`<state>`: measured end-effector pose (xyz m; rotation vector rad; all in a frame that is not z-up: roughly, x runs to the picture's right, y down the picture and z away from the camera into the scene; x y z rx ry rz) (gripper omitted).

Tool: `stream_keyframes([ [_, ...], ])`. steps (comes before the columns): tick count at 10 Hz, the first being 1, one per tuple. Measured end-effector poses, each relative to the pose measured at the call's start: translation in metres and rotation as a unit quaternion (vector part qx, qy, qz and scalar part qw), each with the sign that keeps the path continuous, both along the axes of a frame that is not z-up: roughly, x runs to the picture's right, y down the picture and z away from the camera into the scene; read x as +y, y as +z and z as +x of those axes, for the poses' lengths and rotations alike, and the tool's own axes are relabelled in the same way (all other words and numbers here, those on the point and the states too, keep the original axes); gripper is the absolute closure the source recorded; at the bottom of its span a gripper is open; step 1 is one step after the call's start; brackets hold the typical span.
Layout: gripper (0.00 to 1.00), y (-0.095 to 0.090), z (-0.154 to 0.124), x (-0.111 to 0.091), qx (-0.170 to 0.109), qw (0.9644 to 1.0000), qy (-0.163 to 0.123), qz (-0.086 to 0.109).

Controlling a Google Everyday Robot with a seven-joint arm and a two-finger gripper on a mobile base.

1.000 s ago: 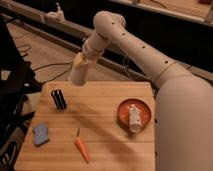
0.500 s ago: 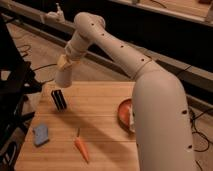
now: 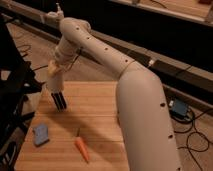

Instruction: Place the ceramic cup over the eraser

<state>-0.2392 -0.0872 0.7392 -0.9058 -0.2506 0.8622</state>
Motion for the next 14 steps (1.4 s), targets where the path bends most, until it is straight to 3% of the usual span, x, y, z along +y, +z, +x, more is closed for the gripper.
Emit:
stream_keyframes([
  [8, 1.00, 0.026, -0.006, 0.001, 0.015, 0.9998, -0.008, 0.010],
  [14, 1.00, 0.032, -0.007, 0.017, 0.020, 0.9997, -0.008, -0.006],
])
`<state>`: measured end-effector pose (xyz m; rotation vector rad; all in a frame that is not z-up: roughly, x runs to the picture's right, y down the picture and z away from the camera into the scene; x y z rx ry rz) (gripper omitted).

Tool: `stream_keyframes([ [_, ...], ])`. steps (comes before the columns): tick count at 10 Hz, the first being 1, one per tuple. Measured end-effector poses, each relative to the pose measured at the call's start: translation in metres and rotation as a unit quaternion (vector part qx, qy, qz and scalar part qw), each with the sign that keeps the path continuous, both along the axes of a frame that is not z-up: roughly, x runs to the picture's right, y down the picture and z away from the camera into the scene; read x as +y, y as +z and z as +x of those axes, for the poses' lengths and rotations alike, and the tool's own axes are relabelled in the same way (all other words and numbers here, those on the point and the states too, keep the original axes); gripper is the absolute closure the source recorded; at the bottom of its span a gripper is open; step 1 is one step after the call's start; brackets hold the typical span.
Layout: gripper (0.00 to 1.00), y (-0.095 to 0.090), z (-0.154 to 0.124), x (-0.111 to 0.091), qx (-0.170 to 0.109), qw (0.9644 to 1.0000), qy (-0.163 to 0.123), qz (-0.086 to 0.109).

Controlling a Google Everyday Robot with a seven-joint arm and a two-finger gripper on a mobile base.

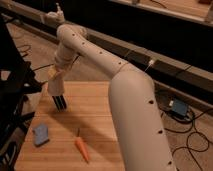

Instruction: Place the ceramic cup over the eraser

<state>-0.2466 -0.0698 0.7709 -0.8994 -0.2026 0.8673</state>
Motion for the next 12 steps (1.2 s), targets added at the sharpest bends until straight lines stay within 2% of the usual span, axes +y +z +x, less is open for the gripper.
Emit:
stream_keyframes([
  [2, 0.97, 0.000, -0.003, 0.005, -0.003, 1.0000, 0.000, -0.005],
  [9, 0.26, 0.010, -0.003, 0.016, 0.003, 0.9998, 0.002, -0.018],
  [10, 0.21, 0.010, -0.003, 0.018, 0.003, 0.9998, 0.001, -0.020],
  [12, 0.20, 0.009, -0.005, 0.021, 0.002, 0.9997, -0.001, -0.022],
])
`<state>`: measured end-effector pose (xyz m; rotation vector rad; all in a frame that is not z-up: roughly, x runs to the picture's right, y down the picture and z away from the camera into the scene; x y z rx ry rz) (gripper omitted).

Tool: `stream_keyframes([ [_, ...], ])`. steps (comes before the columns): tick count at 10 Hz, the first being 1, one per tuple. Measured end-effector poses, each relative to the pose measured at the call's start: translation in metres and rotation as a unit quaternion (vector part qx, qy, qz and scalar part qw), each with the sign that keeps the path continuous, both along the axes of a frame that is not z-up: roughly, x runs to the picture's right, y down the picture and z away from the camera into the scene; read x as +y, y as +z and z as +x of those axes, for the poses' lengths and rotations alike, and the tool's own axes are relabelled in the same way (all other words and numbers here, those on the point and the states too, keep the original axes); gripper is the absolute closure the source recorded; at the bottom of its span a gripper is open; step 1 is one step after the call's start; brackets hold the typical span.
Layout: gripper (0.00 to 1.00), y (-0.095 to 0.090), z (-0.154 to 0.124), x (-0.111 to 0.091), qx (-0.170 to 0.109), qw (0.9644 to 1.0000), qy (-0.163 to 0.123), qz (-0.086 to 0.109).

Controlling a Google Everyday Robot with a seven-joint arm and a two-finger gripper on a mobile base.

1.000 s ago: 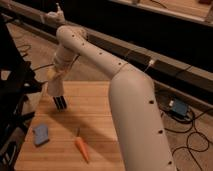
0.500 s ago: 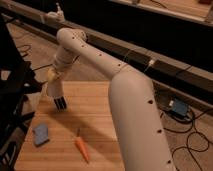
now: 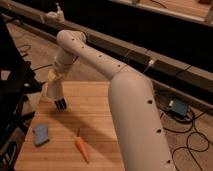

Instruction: Place the ceramic cup over the eraser

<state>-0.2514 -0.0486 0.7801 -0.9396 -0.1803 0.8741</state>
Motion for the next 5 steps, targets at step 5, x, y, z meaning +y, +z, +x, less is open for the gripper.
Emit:
stream_keyframes([
  [5, 0.20, -0.0052, -0.0008, -0.0010, -0.006, 1.0000, 0.005, -0.005],
])
